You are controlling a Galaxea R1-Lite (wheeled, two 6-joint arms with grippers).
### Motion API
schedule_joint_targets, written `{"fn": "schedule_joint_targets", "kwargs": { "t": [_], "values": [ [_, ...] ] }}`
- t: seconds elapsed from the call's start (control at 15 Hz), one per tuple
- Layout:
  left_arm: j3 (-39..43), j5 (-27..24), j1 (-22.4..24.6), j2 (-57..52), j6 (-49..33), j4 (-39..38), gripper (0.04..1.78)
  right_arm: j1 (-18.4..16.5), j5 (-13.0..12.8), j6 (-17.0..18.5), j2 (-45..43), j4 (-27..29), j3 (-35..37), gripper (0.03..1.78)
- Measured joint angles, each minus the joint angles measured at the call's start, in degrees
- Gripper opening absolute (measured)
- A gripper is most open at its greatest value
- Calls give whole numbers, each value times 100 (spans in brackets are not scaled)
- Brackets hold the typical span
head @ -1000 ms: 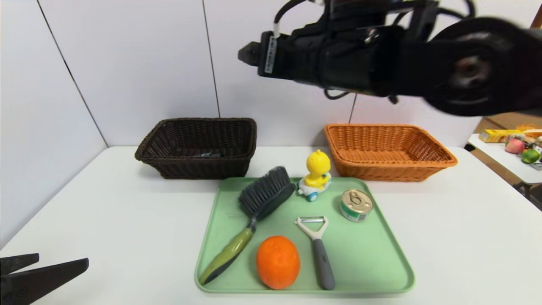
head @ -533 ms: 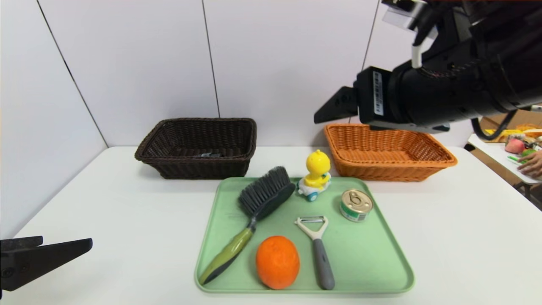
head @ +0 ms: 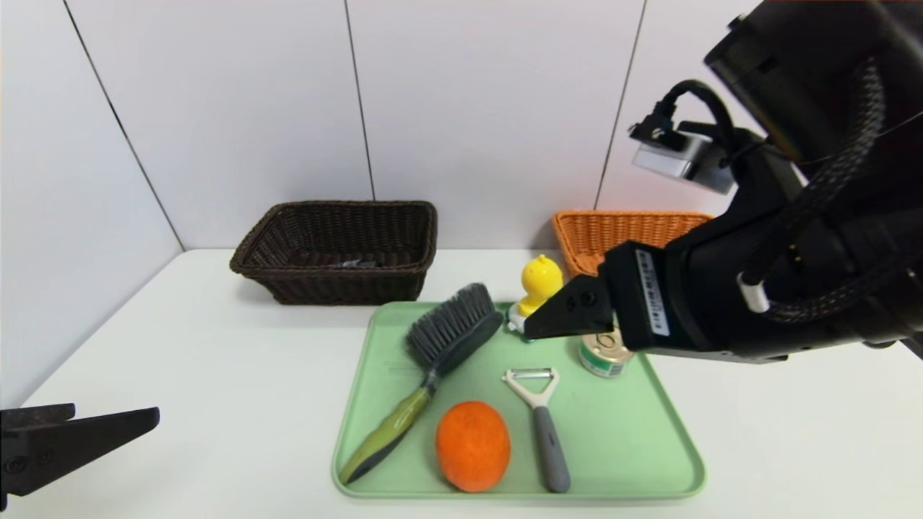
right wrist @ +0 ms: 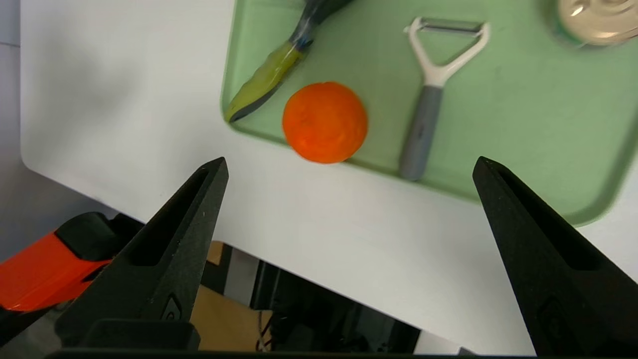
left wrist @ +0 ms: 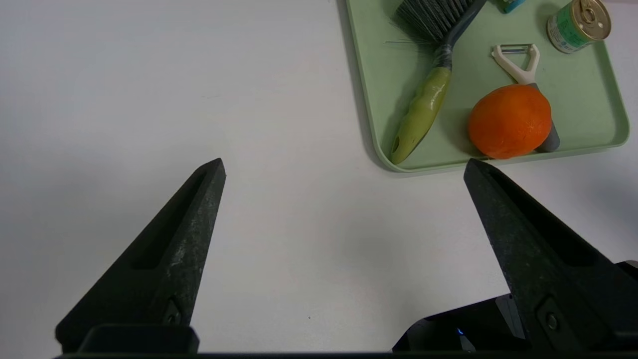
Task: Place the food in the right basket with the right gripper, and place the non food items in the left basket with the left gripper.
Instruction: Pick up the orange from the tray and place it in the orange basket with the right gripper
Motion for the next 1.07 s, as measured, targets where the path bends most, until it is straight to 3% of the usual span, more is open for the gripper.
{"fn": "schedule_joint_targets", "kwargs": {
  "t": [0.2,0.53,1.07],
  "values": [
    [29,5,0,-85,-6,23,169,280,-135,406,546,26,-85,169],
    [193,2,0,-293,-85,26,169,708,-1122,1023,1676,37,-477,169],
    [495,0,0,-557,-85,26,169,852,-1198,981,2494,107,-830,169]
  ]
}}
